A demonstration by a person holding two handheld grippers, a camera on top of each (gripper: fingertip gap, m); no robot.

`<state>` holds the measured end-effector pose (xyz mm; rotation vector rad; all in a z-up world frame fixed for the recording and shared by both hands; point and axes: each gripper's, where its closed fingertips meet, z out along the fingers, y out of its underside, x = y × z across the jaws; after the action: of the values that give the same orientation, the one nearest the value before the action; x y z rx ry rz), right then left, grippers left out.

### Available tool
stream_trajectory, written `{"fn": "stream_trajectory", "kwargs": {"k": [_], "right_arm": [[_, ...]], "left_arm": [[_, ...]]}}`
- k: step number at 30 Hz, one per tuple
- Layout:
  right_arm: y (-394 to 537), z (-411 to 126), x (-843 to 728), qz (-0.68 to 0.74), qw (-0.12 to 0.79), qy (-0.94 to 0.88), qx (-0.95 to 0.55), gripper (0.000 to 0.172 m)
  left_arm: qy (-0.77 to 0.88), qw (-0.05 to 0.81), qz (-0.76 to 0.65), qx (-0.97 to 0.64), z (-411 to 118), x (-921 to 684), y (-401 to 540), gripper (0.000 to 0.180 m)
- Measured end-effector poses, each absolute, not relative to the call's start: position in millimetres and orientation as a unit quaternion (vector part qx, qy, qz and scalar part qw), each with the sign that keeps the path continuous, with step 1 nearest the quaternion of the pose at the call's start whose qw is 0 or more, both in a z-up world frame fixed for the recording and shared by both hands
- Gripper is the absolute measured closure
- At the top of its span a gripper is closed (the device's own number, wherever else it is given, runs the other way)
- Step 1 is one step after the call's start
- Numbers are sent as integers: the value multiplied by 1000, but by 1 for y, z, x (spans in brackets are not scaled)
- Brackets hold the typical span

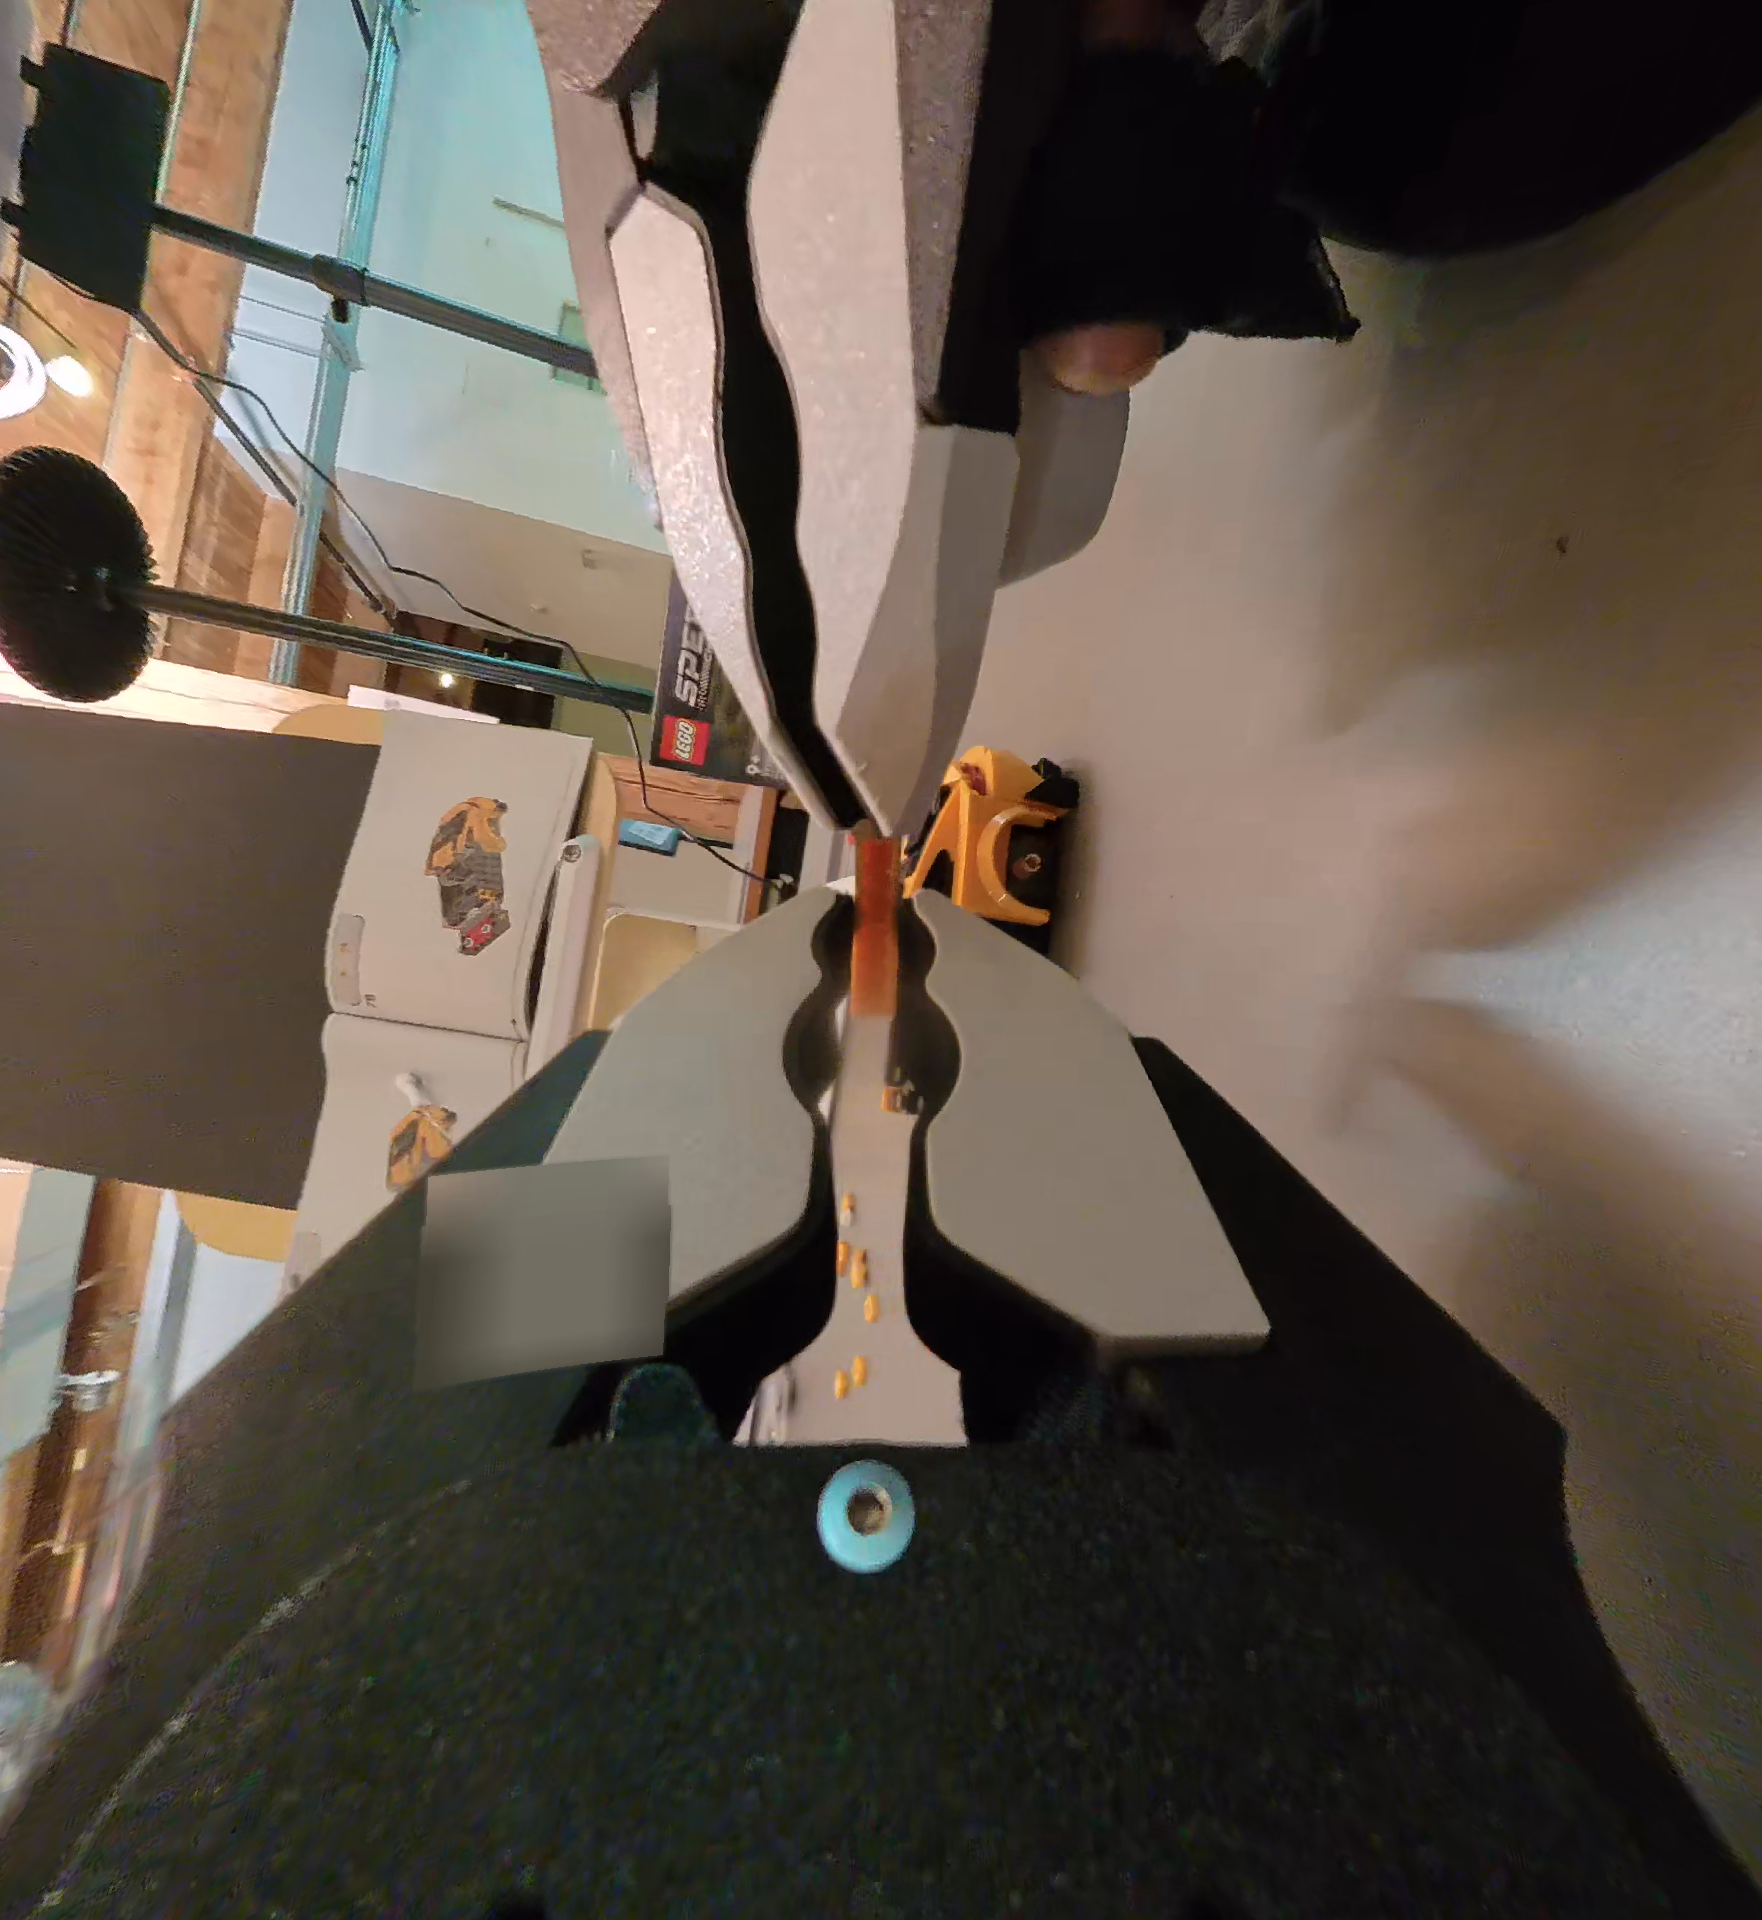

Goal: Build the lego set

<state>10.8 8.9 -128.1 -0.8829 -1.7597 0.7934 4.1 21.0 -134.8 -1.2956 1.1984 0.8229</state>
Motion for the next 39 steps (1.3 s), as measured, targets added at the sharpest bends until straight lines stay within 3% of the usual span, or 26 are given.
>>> {"fn": "stream_trajectory", "kwargs": {"k": [15, 39], "right_arm": [[19, -129, 14, 324, 489, -716, -378, 164], [12, -131, 13, 350, 466, -718, -381, 165]], "left_arm": [[470, 590, 217, -619, -133, 0, 15, 173], [426, 565, -5, -707, -147, 16, 7, 173]]}}
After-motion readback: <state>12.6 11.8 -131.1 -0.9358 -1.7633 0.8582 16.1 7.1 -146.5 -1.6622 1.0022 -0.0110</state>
